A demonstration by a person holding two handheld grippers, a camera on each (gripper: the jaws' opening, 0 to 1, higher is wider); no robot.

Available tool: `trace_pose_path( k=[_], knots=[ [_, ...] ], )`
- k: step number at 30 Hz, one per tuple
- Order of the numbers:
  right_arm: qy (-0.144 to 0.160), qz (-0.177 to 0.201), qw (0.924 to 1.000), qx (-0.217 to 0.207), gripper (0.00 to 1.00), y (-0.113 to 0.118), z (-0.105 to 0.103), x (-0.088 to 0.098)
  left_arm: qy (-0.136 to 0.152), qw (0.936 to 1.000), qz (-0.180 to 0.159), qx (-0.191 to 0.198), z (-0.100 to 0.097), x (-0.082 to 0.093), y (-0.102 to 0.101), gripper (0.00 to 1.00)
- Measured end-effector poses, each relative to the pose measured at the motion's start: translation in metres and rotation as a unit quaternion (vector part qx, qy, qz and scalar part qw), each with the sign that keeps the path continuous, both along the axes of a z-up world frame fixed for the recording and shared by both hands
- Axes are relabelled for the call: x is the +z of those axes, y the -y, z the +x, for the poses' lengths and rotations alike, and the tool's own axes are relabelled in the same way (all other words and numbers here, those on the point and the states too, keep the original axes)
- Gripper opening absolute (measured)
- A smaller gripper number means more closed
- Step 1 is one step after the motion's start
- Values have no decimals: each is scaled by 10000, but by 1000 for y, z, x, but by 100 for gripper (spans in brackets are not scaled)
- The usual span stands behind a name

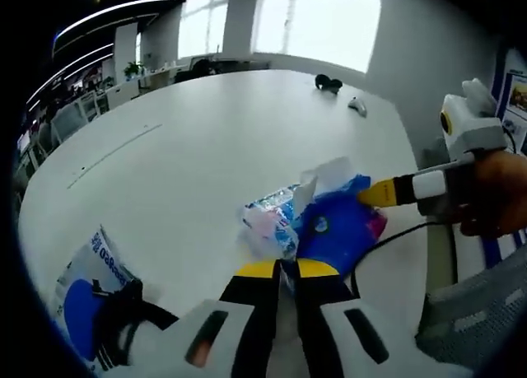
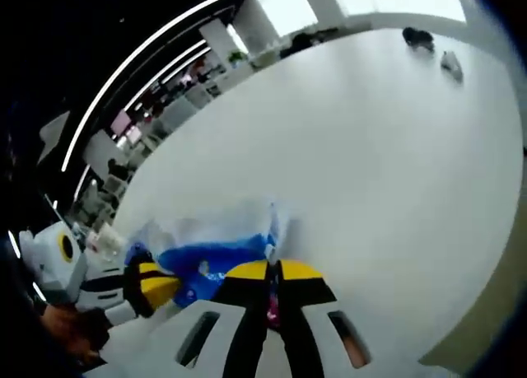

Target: Arrange the tabletop items into an orderly group along one side of the table until the central work area is clear of visible clutter.

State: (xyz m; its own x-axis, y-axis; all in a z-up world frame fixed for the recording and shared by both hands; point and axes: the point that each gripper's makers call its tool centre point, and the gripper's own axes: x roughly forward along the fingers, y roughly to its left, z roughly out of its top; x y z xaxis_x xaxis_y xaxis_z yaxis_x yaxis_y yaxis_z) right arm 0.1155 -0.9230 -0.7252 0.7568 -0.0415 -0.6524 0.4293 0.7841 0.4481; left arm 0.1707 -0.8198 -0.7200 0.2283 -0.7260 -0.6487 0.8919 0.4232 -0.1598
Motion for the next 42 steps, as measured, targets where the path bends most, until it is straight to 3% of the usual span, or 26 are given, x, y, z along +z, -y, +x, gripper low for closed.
trace_pose_path(
  k=[10,22,31,36,42],
  knots=[
    [-23,19,10000,-52,5,4,-3,-4,-144,9998,77,-87,-11,-9,1,20],
    [-64,-199,9998,-62,25,8,-6,1,-108,9999,64,8,-8,-2,-6,29],
    [22,-611,9980,184,40,11,-11,24,-149,9994,-40,318,-5,5,-35,34],
    [111,-1071,9932,437,49,14,-12,41,-141,9985,-107,517,-2,12,-57,35],
    [199,-1276,9890,717,59,5,-10,50,-100,9960,-237,853,4,24,-83,37]
  ],
)
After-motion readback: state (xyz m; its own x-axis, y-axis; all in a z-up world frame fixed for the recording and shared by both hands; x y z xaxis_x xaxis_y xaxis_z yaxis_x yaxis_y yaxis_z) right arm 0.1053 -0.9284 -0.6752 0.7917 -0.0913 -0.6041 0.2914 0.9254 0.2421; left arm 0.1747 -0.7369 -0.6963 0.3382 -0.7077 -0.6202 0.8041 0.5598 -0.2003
